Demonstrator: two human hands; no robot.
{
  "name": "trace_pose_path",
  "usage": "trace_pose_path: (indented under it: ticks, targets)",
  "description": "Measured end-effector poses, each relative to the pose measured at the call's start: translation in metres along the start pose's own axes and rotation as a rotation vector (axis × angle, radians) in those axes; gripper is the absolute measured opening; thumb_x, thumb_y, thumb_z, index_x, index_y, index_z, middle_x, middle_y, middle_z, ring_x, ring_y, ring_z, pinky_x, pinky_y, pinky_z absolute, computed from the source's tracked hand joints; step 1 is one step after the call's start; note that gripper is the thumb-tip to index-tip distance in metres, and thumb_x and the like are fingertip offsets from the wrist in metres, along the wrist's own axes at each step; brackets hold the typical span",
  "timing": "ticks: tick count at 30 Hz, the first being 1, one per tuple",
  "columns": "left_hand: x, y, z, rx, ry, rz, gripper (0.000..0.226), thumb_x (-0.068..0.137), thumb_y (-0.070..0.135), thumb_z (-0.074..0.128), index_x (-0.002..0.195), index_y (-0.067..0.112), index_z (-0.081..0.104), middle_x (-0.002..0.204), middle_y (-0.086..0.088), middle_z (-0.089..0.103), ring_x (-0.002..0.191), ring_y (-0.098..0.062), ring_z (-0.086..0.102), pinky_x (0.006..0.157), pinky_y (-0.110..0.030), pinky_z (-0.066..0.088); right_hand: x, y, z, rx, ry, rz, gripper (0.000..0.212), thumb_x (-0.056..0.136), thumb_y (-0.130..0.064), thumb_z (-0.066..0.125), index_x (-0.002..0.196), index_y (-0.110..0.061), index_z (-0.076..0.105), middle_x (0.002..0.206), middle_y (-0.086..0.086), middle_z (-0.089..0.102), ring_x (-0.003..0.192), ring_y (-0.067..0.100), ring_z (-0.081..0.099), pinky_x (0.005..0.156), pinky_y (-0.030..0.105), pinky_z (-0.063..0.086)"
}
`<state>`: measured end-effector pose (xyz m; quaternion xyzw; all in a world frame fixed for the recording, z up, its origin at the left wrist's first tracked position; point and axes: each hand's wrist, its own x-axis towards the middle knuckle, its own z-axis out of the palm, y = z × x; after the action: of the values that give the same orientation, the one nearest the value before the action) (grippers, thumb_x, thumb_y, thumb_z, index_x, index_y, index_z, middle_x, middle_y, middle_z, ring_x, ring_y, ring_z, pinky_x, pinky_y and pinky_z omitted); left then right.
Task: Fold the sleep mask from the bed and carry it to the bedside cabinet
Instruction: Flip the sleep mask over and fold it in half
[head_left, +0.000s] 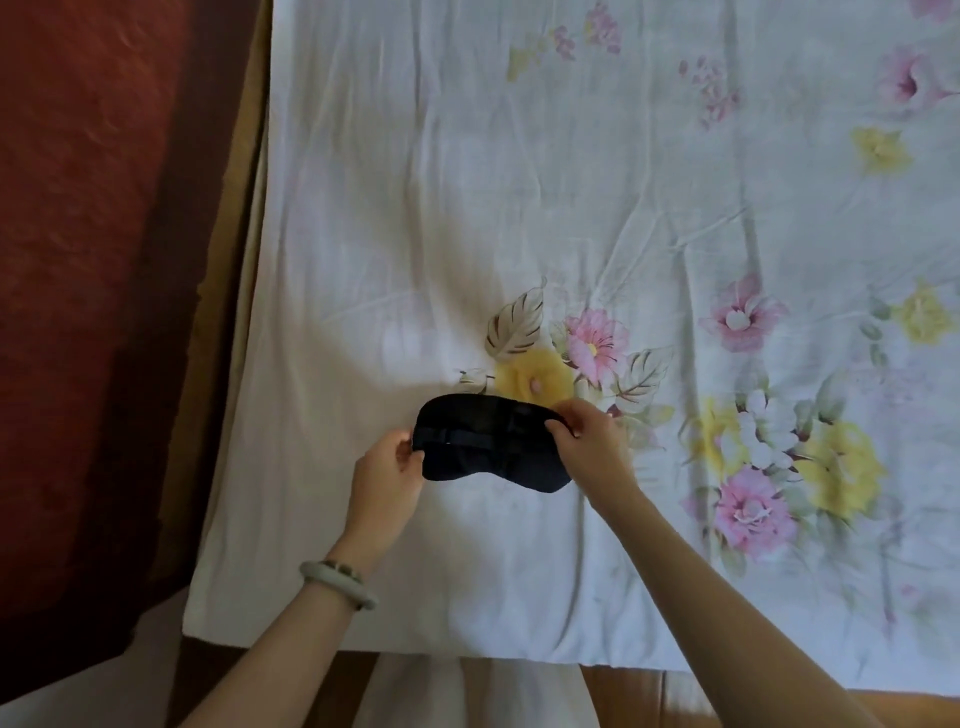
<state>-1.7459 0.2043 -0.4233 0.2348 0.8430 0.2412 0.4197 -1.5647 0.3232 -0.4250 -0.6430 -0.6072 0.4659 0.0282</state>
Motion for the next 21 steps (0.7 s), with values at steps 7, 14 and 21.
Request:
trace_pose_path:
  ticks: [7,14,21]
  targets:
    - [-0.012,0.0,0.015,0.724,-0.005,0.782,0.052,0.091,0.024,0.046,0.139,0.003,0.044,0.145,-0.017,0.046,0.134,-0.032,0.042,0.108,-0.046,0.032,-0.037,0.022,0.022,-0.712,0.102,-0.641,0.052,0.09,-0.023,0.042,0.138,-0.002,0.04,0.146,0.022,0.039,0.135,0.037,0.035,0.111,0.051,0.03]
    - [0.006,-0.039,0.039,1.103,-0.054,0.86,0.071,0.091,0.054,0.039,0.145,0.008,0.034,0.149,-0.015,0.039,0.138,-0.03,0.036,0.112,-0.05,0.028,-0.033,0.056,0.047,-0.916,-0.045,-0.569,0.065,0.096,-0.05,0.023,0.141,-0.004,0.032,0.147,0.019,0.035,0.137,0.031,0.032,0.11,0.049,0.032]
    - [0.013,-0.046,0.045,1.095,0.055,0.92,0.07,0.092,0.057,0.037,0.144,0.009,0.037,0.148,-0.014,0.04,0.137,-0.029,0.038,0.111,-0.049,0.026,-0.028,0.058,0.049,-0.941,-0.009,-0.593,0.067,0.095,-0.051,0.023,0.14,-0.004,0.034,0.148,0.017,0.035,0.137,0.029,0.034,0.112,0.046,0.029]
